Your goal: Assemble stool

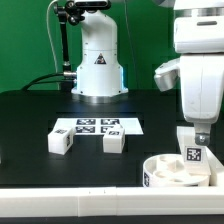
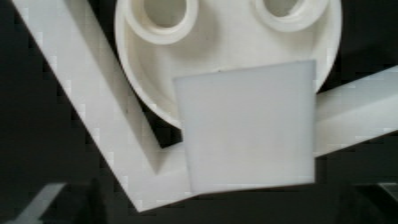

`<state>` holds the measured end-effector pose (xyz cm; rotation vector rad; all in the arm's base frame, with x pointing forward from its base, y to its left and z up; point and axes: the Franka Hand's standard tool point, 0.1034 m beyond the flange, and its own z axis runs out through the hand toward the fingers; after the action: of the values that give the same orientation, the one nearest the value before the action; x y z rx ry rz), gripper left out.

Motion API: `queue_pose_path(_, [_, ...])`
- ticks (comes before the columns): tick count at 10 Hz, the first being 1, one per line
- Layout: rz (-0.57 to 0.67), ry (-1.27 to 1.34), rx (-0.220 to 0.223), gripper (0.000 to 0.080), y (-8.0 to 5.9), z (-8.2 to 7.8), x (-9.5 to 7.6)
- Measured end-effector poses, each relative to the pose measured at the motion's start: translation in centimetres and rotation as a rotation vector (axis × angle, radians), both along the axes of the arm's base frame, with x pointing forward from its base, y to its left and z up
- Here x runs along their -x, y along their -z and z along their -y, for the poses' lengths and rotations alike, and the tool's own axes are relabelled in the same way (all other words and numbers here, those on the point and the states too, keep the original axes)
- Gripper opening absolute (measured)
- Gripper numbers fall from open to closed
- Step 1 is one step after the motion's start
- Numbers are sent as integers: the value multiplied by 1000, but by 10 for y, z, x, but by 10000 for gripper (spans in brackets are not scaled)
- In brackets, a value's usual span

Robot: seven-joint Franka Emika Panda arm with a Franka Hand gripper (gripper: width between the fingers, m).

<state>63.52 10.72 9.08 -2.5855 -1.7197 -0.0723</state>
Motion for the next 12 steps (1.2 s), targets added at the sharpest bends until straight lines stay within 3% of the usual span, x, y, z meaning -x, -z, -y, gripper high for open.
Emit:
queue_pose_path(5, [-1,13,1,649,5,7,3])
queue_pose_path(7, [-1,14,1,395,5,8,3])
queue_pose_path(8, [-1,15,1,334,5,8,3])
queue_pose_path(12, [-3,55,0,334,5,8,3])
